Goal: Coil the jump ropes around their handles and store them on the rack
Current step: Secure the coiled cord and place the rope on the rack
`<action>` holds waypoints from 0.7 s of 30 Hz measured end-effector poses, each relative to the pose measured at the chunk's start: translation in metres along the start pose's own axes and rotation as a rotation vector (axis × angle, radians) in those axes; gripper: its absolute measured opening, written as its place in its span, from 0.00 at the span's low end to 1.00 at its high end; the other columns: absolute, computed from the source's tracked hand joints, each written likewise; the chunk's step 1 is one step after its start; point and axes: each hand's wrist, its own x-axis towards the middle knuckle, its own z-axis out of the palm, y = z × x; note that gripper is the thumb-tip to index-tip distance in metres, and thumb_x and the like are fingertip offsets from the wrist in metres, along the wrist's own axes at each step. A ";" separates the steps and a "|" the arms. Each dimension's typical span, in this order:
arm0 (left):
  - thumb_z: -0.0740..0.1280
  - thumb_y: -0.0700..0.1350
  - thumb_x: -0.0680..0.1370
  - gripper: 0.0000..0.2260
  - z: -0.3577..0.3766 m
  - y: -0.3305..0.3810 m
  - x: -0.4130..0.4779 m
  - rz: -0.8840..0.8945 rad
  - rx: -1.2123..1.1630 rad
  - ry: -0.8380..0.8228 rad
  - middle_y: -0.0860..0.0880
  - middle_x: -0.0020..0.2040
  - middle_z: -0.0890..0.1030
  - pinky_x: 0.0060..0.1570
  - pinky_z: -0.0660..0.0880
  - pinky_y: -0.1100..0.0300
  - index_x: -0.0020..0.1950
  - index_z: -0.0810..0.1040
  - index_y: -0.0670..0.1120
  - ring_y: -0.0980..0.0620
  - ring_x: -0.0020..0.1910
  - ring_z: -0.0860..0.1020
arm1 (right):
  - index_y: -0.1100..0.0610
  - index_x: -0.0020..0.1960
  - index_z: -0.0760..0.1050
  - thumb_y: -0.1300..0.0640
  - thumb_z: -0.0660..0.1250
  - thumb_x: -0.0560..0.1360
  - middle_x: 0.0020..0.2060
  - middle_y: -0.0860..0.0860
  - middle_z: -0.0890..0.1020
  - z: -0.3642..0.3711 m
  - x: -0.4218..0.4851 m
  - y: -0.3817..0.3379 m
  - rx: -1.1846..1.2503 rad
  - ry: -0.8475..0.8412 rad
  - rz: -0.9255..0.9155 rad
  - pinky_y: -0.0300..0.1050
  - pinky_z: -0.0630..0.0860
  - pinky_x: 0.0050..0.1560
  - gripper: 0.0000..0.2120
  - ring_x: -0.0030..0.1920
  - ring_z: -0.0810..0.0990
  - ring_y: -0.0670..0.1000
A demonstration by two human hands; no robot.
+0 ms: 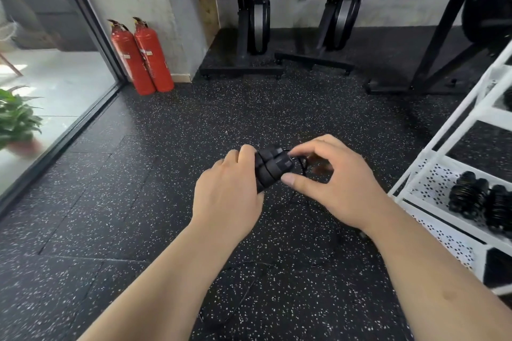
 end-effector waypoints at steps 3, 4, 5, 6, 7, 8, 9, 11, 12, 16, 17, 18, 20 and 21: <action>0.74 0.55 0.77 0.24 0.001 0.002 -0.001 -0.003 -0.007 0.041 0.53 0.57 0.78 0.43 0.72 0.55 0.66 0.66 0.53 0.48 0.52 0.80 | 0.38 0.58 0.81 0.38 0.78 0.72 0.59 0.37 0.79 -0.001 0.001 0.000 0.015 0.006 -0.002 0.38 0.71 0.59 0.16 0.61 0.78 0.39; 0.74 0.56 0.76 0.24 0.001 0.003 -0.001 -0.007 -0.012 0.051 0.53 0.57 0.78 0.43 0.72 0.55 0.66 0.66 0.53 0.48 0.52 0.80 | 0.38 0.58 0.81 0.38 0.77 0.72 0.59 0.37 0.78 -0.001 0.002 0.000 0.022 0.004 0.000 0.38 0.72 0.59 0.16 0.62 0.78 0.39; 0.74 0.56 0.76 0.24 0.001 0.003 -0.001 -0.013 -0.015 0.059 0.54 0.56 0.78 0.42 0.71 0.55 0.65 0.66 0.53 0.48 0.51 0.80 | 0.38 0.59 0.81 0.38 0.77 0.72 0.59 0.37 0.78 -0.001 0.002 0.000 0.024 0.000 0.006 0.39 0.72 0.59 0.16 0.61 0.78 0.39; 0.75 0.56 0.76 0.24 0.000 0.004 -0.001 -0.019 -0.014 0.067 0.54 0.56 0.78 0.42 0.71 0.55 0.65 0.67 0.53 0.48 0.51 0.80 | 0.38 0.59 0.81 0.38 0.77 0.73 0.59 0.37 0.77 -0.001 0.001 0.000 0.025 -0.005 0.018 0.38 0.72 0.58 0.16 0.60 0.78 0.39; 0.75 0.57 0.75 0.25 0.000 0.004 -0.001 -0.023 -0.010 0.074 0.53 0.56 0.78 0.42 0.71 0.55 0.65 0.67 0.53 0.48 0.51 0.80 | 0.37 0.59 0.80 0.37 0.76 0.72 0.59 0.36 0.77 -0.001 0.001 0.000 0.031 -0.011 0.034 0.37 0.72 0.57 0.17 0.59 0.78 0.39; 0.75 0.57 0.75 0.25 0.000 0.004 -0.002 -0.025 -0.007 0.078 0.53 0.56 0.78 0.42 0.71 0.55 0.64 0.67 0.53 0.48 0.50 0.80 | 0.37 0.59 0.80 0.36 0.76 0.72 0.58 0.37 0.76 -0.001 0.000 -0.001 0.043 -0.017 0.049 0.37 0.72 0.56 0.17 0.57 0.78 0.39; 0.75 0.56 0.75 0.25 0.000 0.005 -0.002 -0.026 -0.007 0.078 0.53 0.55 0.78 0.42 0.72 0.54 0.64 0.67 0.53 0.48 0.50 0.80 | 0.37 0.58 0.80 0.33 0.74 0.71 0.57 0.37 0.76 0.000 0.000 -0.002 0.058 -0.021 0.063 0.37 0.73 0.56 0.18 0.56 0.78 0.39; 0.75 0.56 0.75 0.24 0.000 0.007 -0.002 -0.031 -0.020 0.077 0.53 0.55 0.77 0.43 0.74 0.53 0.64 0.67 0.53 0.48 0.50 0.80 | 0.37 0.58 0.81 0.30 0.71 0.72 0.54 0.39 0.77 0.003 0.001 -0.002 0.086 -0.012 0.088 0.40 0.75 0.55 0.19 0.53 0.79 0.41; 0.75 0.56 0.75 0.24 0.000 0.008 -0.002 -0.035 -0.028 0.079 0.53 0.55 0.77 0.43 0.74 0.53 0.63 0.67 0.53 0.48 0.50 0.79 | 0.38 0.58 0.82 0.32 0.71 0.73 0.53 0.40 0.78 0.004 0.002 -0.002 0.105 -0.009 0.103 0.42 0.76 0.55 0.17 0.52 0.79 0.42; 0.73 0.58 0.75 0.22 -0.001 0.011 -0.002 -0.060 -0.039 0.093 0.54 0.53 0.76 0.40 0.71 0.54 0.61 0.67 0.53 0.48 0.47 0.79 | 0.40 0.58 0.84 0.41 0.74 0.78 0.53 0.47 0.83 0.005 0.003 -0.001 0.242 -0.033 0.156 0.50 0.79 0.62 0.10 0.54 0.81 0.46; 0.73 0.58 0.75 0.22 -0.001 0.011 -0.002 -0.065 -0.042 0.094 0.54 0.53 0.76 0.40 0.71 0.55 0.61 0.67 0.53 0.49 0.47 0.79 | 0.40 0.58 0.84 0.42 0.74 0.79 0.53 0.48 0.84 0.005 0.002 -0.002 0.274 -0.038 0.159 0.51 0.79 0.63 0.09 0.54 0.82 0.48; 0.73 0.59 0.74 0.22 -0.001 0.012 -0.002 -0.068 -0.047 0.094 0.54 0.53 0.76 0.40 0.70 0.55 0.61 0.67 0.53 0.49 0.46 0.79 | 0.41 0.57 0.85 0.43 0.74 0.79 0.53 0.49 0.85 0.004 0.002 -0.003 0.303 -0.043 0.157 0.52 0.79 0.63 0.08 0.55 0.82 0.51; 0.72 0.60 0.74 0.22 -0.001 0.012 -0.002 -0.070 -0.067 0.095 0.55 0.53 0.76 0.39 0.70 0.54 0.61 0.67 0.54 0.49 0.46 0.79 | 0.42 0.57 0.85 0.45 0.74 0.80 0.52 0.49 0.86 0.004 0.002 -0.004 0.348 -0.048 0.153 0.55 0.79 0.64 0.07 0.56 0.83 0.53; 0.72 0.60 0.74 0.22 -0.001 0.012 -0.002 -0.071 -0.080 0.095 0.55 0.53 0.77 0.39 0.71 0.54 0.61 0.67 0.54 0.49 0.46 0.79 | 0.43 0.58 0.85 0.46 0.74 0.80 0.52 0.48 0.86 0.004 0.002 -0.005 0.364 -0.046 0.153 0.56 0.79 0.64 0.07 0.56 0.83 0.53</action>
